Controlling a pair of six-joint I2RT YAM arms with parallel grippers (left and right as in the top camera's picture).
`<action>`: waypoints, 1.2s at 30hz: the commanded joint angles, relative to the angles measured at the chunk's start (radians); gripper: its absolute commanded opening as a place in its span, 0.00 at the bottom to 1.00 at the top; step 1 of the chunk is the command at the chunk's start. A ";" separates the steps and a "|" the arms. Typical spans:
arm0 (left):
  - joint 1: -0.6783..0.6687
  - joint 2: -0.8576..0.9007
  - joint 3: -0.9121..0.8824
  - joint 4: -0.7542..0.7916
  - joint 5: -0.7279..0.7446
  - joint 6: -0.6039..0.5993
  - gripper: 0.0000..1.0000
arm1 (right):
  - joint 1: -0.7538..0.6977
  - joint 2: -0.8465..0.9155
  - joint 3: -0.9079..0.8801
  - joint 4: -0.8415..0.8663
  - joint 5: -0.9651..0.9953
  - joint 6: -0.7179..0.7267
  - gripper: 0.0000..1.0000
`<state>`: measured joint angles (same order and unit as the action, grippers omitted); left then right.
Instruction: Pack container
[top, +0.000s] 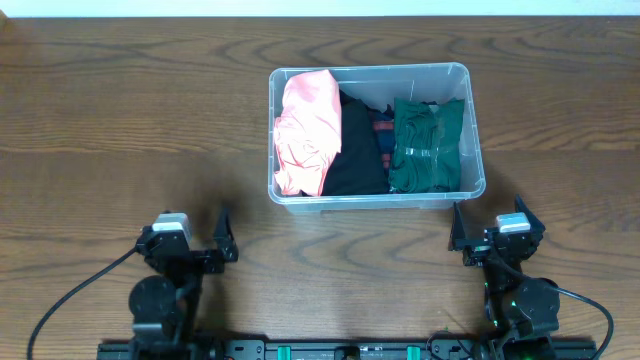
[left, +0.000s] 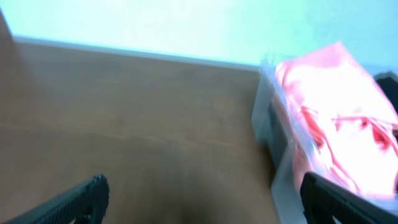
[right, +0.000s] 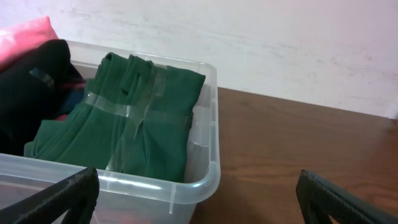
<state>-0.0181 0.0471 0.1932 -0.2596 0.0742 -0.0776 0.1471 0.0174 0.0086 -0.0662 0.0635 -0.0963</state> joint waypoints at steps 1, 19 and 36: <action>-0.006 -0.046 -0.130 0.169 -0.010 -0.008 0.98 | -0.005 -0.006 -0.003 -0.003 -0.005 -0.013 0.99; -0.011 -0.023 -0.189 0.194 -0.015 -0.009 0.98 | -0.005 -0.006 -0.003 -0.002 -0.005 -0.013 0.99; -0.011 -0.023 -0.189 0.194 -0.015 -0.009 0.98 | -0.005 -0.006 -0.003 -0.002 -0.005 -0.013 0.99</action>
<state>-0.0238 0.0200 0.0246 -0.0364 0.0673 -0.0788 0.1471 0.0170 0.0082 -0.0654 0.0628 -0.0986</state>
